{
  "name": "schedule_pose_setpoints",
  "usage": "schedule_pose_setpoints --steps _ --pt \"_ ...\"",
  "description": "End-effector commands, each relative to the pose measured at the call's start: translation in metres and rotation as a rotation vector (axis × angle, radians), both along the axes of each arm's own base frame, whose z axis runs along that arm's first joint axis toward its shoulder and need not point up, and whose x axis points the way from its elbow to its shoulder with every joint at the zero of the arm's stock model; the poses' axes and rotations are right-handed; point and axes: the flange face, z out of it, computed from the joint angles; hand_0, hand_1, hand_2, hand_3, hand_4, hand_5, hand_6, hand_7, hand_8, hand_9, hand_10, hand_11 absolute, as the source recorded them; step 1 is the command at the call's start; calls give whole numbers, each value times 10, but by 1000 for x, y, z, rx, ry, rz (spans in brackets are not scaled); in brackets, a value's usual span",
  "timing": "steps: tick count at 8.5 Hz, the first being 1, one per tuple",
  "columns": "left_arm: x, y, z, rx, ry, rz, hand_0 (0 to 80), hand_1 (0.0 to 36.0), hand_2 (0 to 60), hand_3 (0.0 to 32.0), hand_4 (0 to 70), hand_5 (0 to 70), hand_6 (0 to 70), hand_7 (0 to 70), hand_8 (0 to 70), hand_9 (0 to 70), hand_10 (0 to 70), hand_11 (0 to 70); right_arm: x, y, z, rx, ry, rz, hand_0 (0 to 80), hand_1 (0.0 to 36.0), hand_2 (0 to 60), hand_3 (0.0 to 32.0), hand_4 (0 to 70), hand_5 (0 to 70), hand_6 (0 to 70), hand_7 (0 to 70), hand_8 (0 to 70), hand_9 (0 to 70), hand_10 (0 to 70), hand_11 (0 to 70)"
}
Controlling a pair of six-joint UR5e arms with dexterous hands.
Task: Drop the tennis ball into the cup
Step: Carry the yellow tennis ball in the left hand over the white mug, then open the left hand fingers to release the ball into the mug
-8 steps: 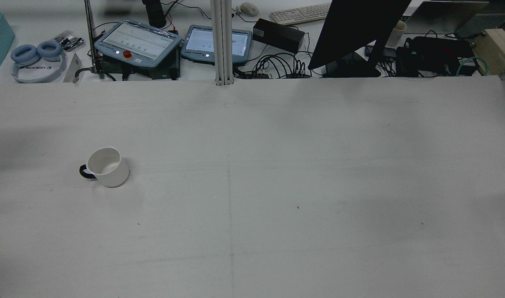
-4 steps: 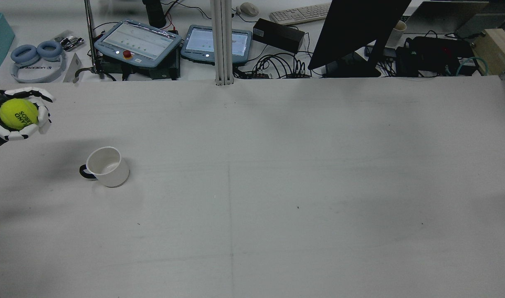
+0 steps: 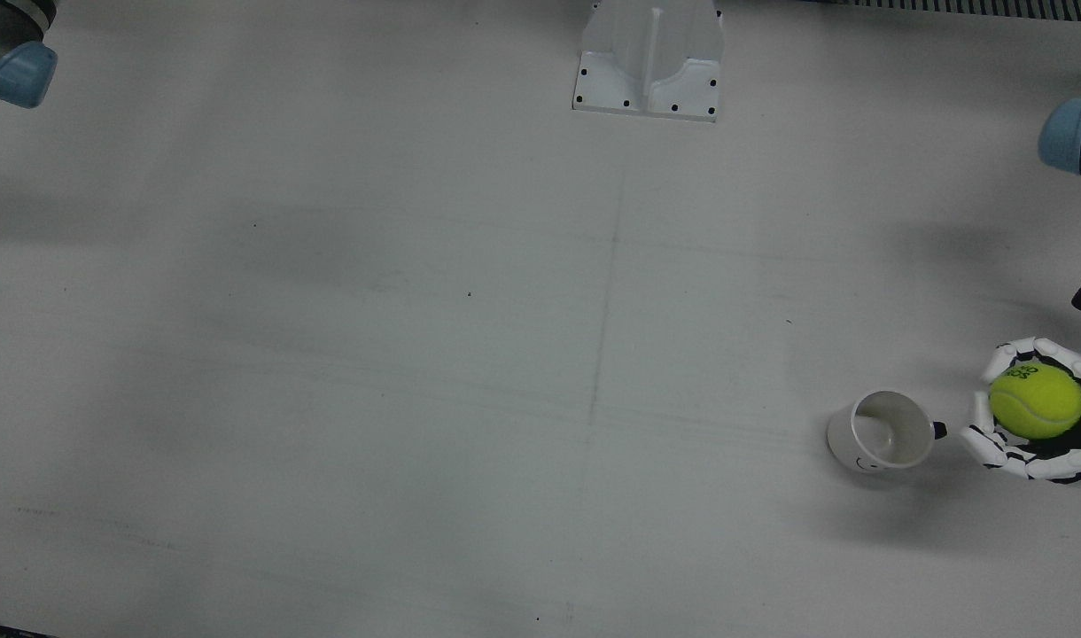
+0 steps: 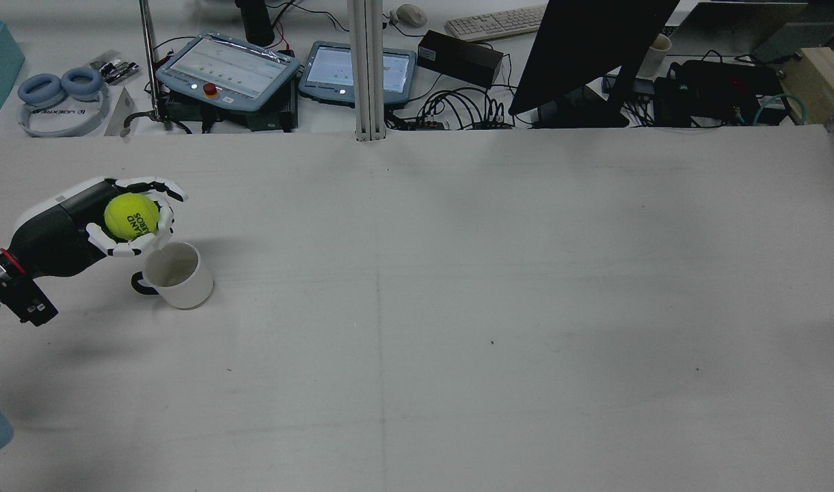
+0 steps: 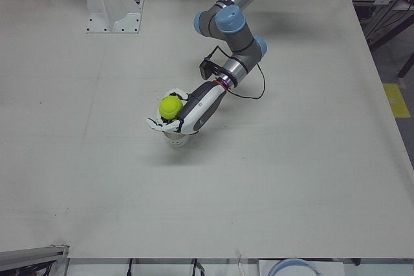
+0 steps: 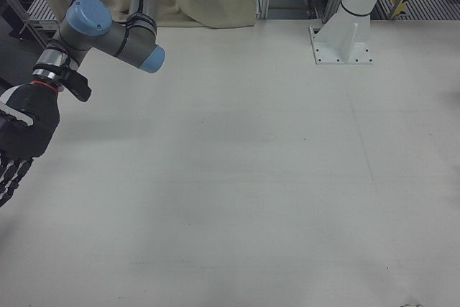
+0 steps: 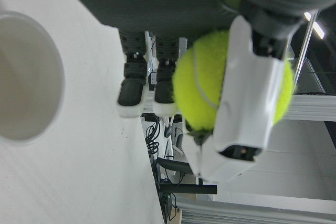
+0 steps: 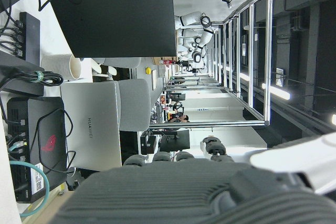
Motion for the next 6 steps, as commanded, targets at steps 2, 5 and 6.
schedule_pose_setpoints --steps 2,5,6 --pt "17 5 8 12 6 21 788 360 540 0 322 258 700 700 389 478 371 549 -1 0 0 0 0 -1 0 0 0 0 0 0 0 0 0 0 0 0" --pt "15 5 7 18 12 20 575 301 484 0 219 173 453 285 202 201 246 382 0 0 0 0 0 0 0 0 0 0 0 0 0 0 0 0 0 0" --pt "17 5 8 16 10 21 563 293 474 0 205 173 467 263 201 191 229 356 -1 0 0 0 0 -1 0 0 0 0 0 0 0 0 0 0 0 0"
